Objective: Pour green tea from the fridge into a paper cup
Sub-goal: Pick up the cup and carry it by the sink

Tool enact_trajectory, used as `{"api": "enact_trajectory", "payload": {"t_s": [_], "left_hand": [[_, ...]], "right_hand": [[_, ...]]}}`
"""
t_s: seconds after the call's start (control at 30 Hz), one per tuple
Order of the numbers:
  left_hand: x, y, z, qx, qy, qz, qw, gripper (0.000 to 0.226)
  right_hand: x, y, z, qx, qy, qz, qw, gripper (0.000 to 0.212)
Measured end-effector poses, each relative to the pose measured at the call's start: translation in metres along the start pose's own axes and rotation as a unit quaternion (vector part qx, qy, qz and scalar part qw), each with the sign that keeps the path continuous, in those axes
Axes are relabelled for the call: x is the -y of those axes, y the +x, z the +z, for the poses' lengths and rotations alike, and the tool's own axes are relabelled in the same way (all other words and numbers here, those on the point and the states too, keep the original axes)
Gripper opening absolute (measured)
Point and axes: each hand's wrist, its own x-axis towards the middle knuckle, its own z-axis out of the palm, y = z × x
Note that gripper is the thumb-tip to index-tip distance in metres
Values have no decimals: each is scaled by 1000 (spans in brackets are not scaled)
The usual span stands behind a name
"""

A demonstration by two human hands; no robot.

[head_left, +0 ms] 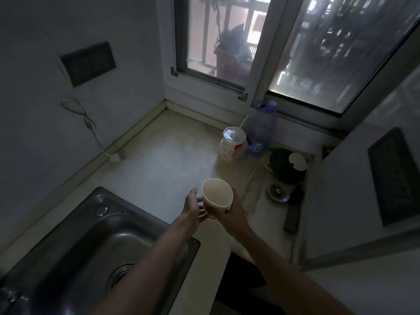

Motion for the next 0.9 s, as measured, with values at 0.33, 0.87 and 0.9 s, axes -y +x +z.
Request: {"api": "enact_trajectory", "payload": {"t_s": [0.33, 0.87, 0.9], "left_hand": [[8, 11, -3, 5, 7, -3, 1000, 61], [11, 12, -4, 22, 45, 20, 999, 58], [10, 12, -5, 17, 59, 23, 998, 58]], "right_hand": [[-16, -3, 5, 2, -6, 4, 1000, 84], [-22, -9, 0, 20, -49, 5, 999, 87], [-21, -10, -1, 20, -54, 4, 998, 86]]}}
